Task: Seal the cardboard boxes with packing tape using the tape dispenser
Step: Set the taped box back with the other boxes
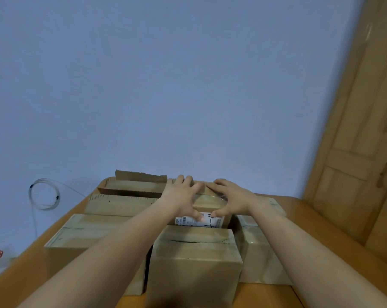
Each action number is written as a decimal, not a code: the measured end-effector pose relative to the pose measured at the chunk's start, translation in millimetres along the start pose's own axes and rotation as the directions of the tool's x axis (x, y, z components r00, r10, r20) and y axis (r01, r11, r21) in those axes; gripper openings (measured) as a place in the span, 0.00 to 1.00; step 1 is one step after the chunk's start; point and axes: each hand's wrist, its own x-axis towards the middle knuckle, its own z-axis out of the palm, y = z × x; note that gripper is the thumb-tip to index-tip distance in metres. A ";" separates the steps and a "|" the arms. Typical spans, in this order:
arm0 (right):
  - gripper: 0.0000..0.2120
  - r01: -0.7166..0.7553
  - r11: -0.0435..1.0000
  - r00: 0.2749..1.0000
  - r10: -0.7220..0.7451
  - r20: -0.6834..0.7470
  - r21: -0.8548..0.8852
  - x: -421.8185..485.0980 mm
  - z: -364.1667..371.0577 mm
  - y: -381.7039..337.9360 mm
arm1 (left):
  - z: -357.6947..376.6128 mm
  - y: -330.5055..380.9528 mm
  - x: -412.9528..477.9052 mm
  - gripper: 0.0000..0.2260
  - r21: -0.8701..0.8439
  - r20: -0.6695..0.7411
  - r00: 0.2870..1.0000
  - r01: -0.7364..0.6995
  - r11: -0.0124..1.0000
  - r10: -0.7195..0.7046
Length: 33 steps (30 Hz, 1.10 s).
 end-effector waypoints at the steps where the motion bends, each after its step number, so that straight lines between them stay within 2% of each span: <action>1: 0.44 -0.003 1.000 1.000 0.003 0.003 0.021 1.1 3.5 1.5 | 3.0 0.2 1.7 0.43 0.008 0.004 1.000 -0.002 1.000 0.002; 5: 0.44 -0.006 0.996 1.000 0.006 0.004 0.090 3.6 7.0 8.3 | 5.8 5.1 8.4 0.43 0.023 0.009 1.000 0.001 1.000 -0.001; 11: 0.42 -0.001 0.995 0.998 -0.005 0.063 0.100 0.4 3.4 13.4 | 11.8 11.5 9.0 0.43 -0.025 0.045 0.999 -0.003 1.000 0.004; 23: 0.44 -0.089 0.984 0.980 0.060 0.189 0.153 15.0 41.5 14.9 | 32.8 11.6 21.0 0.42 -0.164 0.307 0.950 0.111 0.980 -0.056; 29: 0.36 -0.056 0.998 0.968 0.056 0.245 -0.004 24.7 55.4 2.8 | 43.7 9.3 16.2 0.34 -0.214 0.351 0.936 0.093 0.972 -0.012; 31: 0.33 -0.039 0.999 0.968 0.041 0.248 -0.014 27.3 55.7 -3.1 | 43.1 6.6 13.7 0.30 -0.235 0.320 0.947 0.062 0.970 0.017; 33: 0.29 -0.032 0.999 0.975 0.029 0.219 0.009 28.9 53.6 -9.2 | 39.5 3.9 10.9 0.24 -0.245 0.232 0.972 0.029 0.969 0.029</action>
